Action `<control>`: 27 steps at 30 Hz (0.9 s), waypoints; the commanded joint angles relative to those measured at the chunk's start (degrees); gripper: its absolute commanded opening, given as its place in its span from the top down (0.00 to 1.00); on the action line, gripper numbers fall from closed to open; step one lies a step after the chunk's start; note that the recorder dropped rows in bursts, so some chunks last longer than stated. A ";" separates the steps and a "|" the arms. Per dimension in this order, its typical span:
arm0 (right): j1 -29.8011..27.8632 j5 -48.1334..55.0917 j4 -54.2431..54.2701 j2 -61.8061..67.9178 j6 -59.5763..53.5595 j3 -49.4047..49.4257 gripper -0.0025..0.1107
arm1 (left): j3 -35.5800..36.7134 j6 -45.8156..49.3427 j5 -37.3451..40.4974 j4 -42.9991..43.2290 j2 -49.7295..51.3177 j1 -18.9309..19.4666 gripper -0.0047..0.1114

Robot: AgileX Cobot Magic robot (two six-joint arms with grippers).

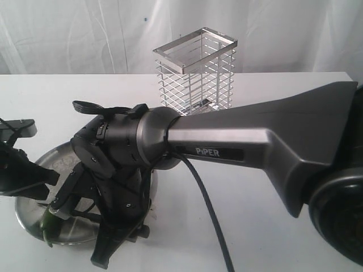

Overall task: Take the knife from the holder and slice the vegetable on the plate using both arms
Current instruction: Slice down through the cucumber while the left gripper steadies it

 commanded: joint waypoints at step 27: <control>-0.13 5.91 -4.11 -0.68 0.27 -0.44 0.98 | 4.74 6.44 10.45 -6.46 -5.14 -4.97 0.56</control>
